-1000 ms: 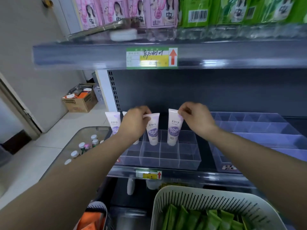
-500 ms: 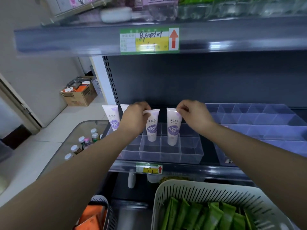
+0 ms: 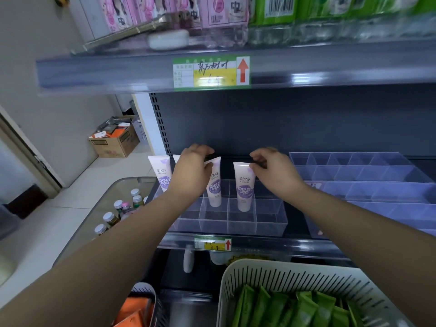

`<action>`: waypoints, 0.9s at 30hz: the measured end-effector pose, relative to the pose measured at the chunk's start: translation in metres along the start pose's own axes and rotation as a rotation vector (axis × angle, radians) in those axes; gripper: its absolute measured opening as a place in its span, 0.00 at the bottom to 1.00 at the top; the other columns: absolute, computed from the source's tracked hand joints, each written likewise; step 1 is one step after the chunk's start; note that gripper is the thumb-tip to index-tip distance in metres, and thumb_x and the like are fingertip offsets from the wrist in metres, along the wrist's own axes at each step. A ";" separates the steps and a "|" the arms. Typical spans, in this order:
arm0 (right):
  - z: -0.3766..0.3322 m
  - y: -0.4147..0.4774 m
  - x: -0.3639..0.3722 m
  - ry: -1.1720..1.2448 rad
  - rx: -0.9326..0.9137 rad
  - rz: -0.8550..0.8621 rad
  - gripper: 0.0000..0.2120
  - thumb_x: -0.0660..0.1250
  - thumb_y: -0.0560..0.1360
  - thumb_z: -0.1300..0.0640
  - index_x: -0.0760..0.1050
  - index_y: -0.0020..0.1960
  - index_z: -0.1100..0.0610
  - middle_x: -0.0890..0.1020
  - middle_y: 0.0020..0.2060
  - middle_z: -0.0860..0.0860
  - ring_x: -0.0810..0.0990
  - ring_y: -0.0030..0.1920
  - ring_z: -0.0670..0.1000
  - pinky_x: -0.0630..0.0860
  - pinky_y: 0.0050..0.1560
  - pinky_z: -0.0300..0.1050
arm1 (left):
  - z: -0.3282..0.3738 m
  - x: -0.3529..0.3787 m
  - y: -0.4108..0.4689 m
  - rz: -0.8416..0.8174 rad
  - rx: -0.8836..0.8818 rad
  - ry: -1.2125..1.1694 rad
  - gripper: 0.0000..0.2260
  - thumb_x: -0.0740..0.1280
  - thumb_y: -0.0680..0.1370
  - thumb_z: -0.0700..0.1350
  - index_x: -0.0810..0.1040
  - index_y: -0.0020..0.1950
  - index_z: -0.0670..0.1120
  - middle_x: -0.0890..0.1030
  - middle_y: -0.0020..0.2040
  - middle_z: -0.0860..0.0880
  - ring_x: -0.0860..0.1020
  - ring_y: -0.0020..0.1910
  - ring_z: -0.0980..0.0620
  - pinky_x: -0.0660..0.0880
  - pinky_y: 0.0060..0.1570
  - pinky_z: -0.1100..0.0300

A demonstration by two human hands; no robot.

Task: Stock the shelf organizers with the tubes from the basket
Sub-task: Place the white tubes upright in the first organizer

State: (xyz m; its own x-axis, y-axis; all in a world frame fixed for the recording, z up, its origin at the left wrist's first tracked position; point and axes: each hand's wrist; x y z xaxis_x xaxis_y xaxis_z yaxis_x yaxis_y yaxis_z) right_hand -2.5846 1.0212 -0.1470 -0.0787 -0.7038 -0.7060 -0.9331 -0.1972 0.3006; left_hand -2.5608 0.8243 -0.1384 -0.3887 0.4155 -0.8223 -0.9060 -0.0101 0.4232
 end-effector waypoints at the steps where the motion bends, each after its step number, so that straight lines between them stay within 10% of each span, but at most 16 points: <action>1: -0.001 -0.001 -0.002 -0.001 -0.003 0.005 0.14 0.66 0.75 0.59 0.75 0.60 0.58 0.77 0.56 0.53 0.77 0.55 0.51 0.73 0.59 0.46 | 0.002 -0.002 -0.001 -0.003 0.008 0.003 0.16 0.64 0.75 0.36 0.75 0.63 0.43 0.77 0.60 0.45 0.73 0.59 0.46 0.67 0.56 0.61; 27: -0.017 -0.081 -0.055 -0.471 -0.101 -0.131 0.35 0.62 0.74 0.46 0.49 0.76 0.46 0.45 0.77 0.48 0.43 0.76 0.52 0.47 0.74 0.54 | 0.081 -0.023 -0.070 -0.080 0.202 0.385 0.28 0.59 0.78 0.53 0.55 0.75 0.47 0.58 0.75 0.48 0.54 0.75 0.46 0.54 0.73 0.49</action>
State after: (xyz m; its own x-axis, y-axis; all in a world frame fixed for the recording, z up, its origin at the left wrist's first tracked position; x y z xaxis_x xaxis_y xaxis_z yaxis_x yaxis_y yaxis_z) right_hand -2.4985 1.0639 -0.1214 -0.1344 -0.2888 -0.9479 -0.9091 -0.3447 0.2340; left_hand -2.4752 0.8888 -0.1178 -0.3870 0.0384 -0.9213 -0.8999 0.2019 0.3865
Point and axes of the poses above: each hand's wrist, its own y-axis towards the middle knuckle, its own x-axis out of the palm, z = x × y
